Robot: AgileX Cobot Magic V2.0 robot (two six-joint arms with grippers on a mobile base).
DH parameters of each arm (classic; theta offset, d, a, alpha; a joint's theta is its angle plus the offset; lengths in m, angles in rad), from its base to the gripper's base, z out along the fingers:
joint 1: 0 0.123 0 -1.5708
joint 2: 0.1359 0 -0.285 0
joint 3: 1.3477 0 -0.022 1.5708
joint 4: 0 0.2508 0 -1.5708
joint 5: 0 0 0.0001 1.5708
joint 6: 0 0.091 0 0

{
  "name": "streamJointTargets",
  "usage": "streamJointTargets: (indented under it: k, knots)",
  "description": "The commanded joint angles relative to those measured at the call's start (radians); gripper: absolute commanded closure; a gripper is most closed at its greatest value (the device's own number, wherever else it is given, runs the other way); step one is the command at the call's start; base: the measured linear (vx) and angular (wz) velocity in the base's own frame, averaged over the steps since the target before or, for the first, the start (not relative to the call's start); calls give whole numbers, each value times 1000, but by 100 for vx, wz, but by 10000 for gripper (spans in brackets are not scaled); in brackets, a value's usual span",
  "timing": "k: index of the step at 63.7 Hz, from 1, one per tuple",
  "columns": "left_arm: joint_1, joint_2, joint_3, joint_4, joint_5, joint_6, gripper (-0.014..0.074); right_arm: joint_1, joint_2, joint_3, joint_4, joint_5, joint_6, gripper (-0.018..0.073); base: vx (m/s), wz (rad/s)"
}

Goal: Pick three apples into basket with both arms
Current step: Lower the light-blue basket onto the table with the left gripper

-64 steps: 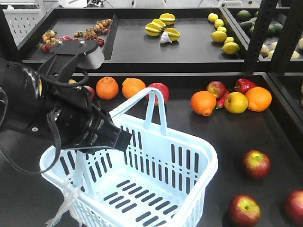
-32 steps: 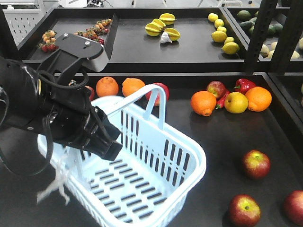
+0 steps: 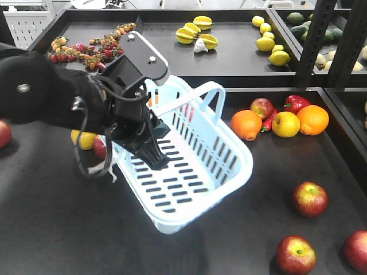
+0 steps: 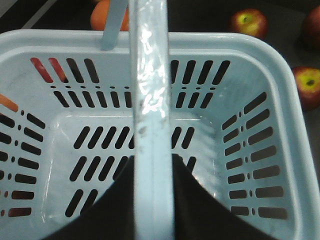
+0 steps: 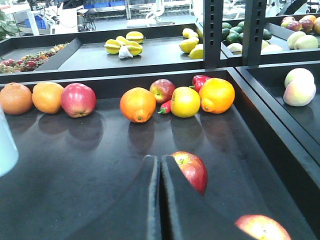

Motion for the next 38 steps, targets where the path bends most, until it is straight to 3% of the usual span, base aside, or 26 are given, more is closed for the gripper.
streamJointTargets:
  k: [1, 11, 20, 38]
  knots:
    - [32, 16, -77, -80, -81, 114, 604, -7, -11, 13, -9, -72, -6, 564, 0, 0]
    - [71, 107, -172, -281, -45, 356, 604, -7, -11, 13, -9, -72, -6, 564, 0, 0]
    - [101, 197, -247, -437, 58, 504, 604, -7, -11, 13, -9, -72, -6, 564, 0, 0]
    - [148, 310, -277, -460, 123, 617, 604, -7, -11, 13, -9, -72, -6, 564, 0, 0]
